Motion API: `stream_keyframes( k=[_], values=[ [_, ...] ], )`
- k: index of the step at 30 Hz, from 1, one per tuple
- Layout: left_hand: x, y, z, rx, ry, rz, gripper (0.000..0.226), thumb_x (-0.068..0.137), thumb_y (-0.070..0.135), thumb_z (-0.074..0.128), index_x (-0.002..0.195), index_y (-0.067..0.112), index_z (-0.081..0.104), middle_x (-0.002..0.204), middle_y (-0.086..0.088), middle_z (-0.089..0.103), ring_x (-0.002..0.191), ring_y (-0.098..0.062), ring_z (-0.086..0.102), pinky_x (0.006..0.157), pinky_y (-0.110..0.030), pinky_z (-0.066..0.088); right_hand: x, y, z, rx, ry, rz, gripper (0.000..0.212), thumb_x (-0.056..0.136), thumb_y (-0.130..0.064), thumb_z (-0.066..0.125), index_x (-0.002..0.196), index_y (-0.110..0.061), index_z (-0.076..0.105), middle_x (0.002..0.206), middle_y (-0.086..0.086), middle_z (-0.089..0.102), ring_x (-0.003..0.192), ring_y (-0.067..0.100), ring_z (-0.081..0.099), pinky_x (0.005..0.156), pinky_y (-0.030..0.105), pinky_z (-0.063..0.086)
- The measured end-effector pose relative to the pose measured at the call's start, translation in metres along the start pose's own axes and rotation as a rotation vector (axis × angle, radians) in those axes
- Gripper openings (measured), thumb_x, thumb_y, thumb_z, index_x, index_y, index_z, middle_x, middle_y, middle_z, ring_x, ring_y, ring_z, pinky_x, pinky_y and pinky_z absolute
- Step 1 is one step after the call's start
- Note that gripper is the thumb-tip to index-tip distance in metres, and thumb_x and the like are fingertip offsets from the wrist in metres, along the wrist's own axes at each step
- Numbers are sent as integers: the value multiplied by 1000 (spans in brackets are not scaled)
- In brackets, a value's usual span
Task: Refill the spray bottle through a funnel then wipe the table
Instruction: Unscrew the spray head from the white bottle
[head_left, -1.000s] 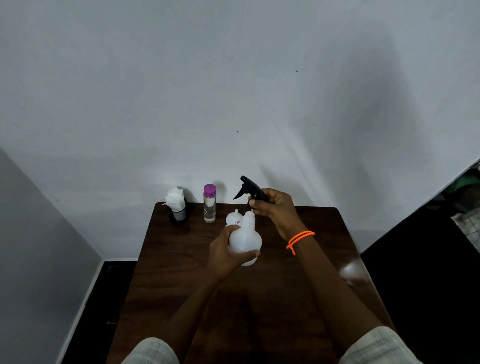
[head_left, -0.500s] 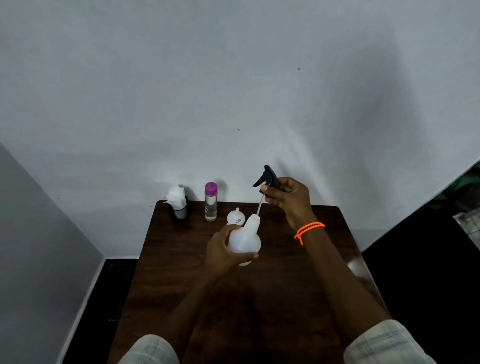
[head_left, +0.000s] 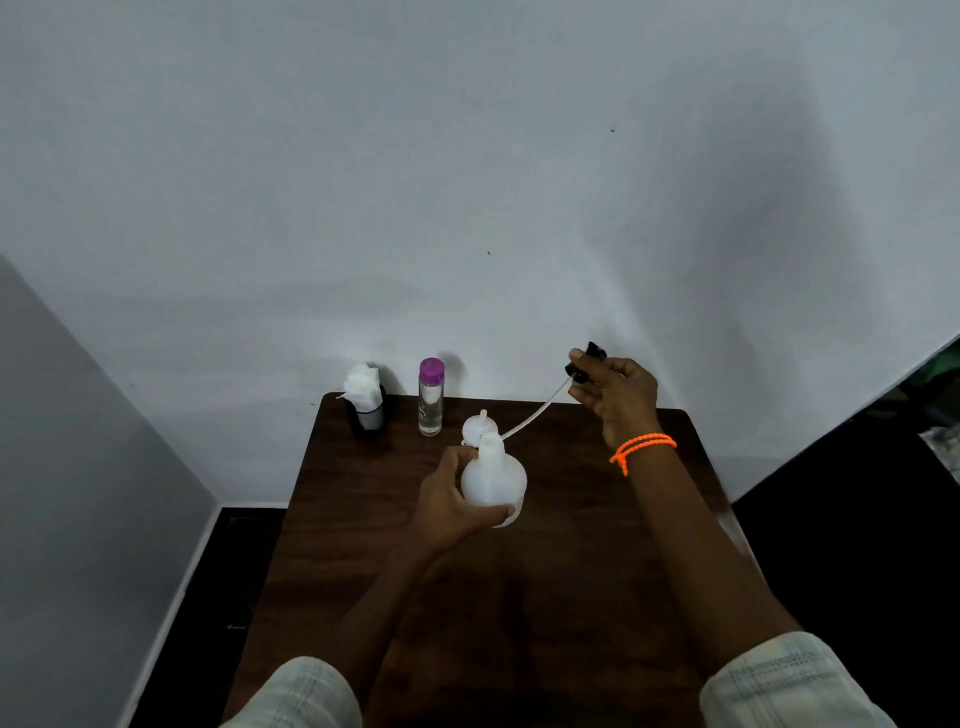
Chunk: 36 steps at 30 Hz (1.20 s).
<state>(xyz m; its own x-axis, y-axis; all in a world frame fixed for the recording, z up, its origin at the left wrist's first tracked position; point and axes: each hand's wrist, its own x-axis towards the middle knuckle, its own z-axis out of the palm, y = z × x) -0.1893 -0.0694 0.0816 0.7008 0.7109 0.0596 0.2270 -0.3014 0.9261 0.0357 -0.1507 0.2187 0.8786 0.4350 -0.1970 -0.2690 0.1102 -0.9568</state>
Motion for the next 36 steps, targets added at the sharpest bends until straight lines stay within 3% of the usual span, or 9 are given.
stream_keyframes(
  k=[5,10,18,28,31,36],
  values=[
    [0,-7,-6,2,39,-41,84,54,49,96,122,34,50,122,17,61,111,-1,60,84,-23,57,9,11,-20,151,68,201,35,78,-11,87,103,-6,64,93,13,76,79,22,75,65,34,62],
    [-1,-11,-10,28,21,-51,83,55,50,96,123,36,50,121,19,60,110,0,60,82,-17,54,6,24,-37,239,88,327,10,86,-12,80,89,-7,72,76,6,76,74,17,72,65,29,61],
    [0,-15,-9,41,8,-56,81,56,46,96,122,32,52,120,17,61,109,-2,59,85,-24,55,7,43,-50,329,102,385,8,85,-10,80,86,-8,72,77,6,76,67,13,75,61,28,63],
    [8,-24,-11,78,-67,-84,75,57,44,96,116,40,50,116,21,59,106,-1,60,79,-15,49,13,59,-58,349,149,401,5,88,-10,78,87,-10,73,72,4,76,79,15,72,61,28,63],
    [13,-30,-9,95,-81,-118,73,56,44,97,113,40,51,114,20,61,104,0,60,76,-14,47,18,60,-64,366,155,396,4,89,-9,76,87,-11,73,70,3,76,80,14,70,68,28,64],
    [16,-44,-3,113,-106,-170,76,55,42,97,116,37,52,118,17,58,104,-2,56,76,-15,45,32,59,-79,388,179,362,5,91,-7,73,87,-11,72,70,2,75,70,11,73,66,28,64]
  ],
)
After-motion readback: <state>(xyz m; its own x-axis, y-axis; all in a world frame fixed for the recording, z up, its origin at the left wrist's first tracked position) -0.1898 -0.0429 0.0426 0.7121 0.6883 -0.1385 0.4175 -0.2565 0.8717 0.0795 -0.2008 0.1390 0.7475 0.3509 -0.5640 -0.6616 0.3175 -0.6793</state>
